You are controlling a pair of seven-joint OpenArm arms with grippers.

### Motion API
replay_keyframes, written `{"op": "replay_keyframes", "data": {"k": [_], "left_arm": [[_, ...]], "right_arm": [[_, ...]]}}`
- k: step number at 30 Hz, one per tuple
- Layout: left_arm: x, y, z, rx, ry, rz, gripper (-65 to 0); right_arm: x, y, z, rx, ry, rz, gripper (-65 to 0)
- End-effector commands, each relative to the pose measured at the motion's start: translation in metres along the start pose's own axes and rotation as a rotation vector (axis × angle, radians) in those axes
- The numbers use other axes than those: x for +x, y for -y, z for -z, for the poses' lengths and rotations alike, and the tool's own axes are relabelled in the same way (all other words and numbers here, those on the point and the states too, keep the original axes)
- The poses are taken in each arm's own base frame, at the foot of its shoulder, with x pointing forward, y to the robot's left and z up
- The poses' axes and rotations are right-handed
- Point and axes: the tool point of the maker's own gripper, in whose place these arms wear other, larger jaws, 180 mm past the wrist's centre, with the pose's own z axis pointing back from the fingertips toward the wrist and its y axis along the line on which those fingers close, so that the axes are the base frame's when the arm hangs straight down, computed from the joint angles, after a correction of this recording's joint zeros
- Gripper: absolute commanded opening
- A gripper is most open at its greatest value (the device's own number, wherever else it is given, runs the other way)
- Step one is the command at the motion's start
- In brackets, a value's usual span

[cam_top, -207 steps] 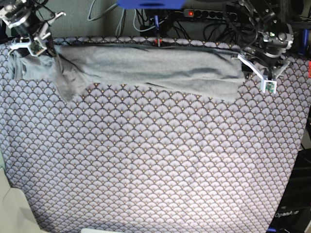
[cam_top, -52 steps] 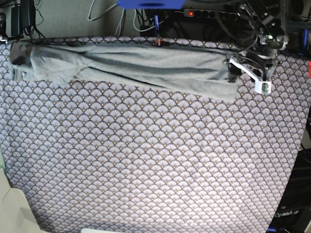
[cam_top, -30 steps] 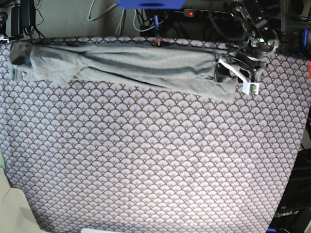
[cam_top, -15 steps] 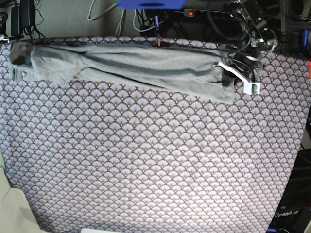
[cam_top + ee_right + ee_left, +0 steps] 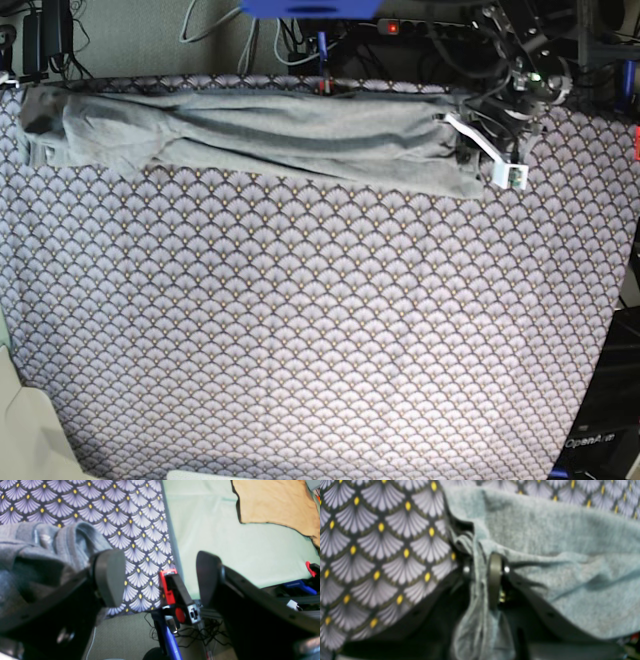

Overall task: Fold the T-shirt properly
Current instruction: 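Grasp the strip end at the left gripper and lift it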

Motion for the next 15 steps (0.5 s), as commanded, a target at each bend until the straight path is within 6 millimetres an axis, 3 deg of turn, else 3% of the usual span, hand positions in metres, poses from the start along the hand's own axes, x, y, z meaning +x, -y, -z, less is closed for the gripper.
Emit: {"op": "replay_keyframes", "data": {"k": [1,8,15], "left_arm": [[0.016,0.007,-0.004,-0.013,0.047,0.031,-61.1],[0.043,0.057,-0.014,-0.11,0.113,0.17,-61.1],[0.041,0.107,-0.008,-0.23,0.063,0.257,-61.1]], "right_arm": [[0.016,0.01,-0.002,-0.018,0.052,-0.018,-20.0],[0.017,0.01,-0.001,-0.019,0.053,-0.017,-20.0],[0.016,0.01,-0.001,-0.019,0.05,-0.017,-20.0]]}}
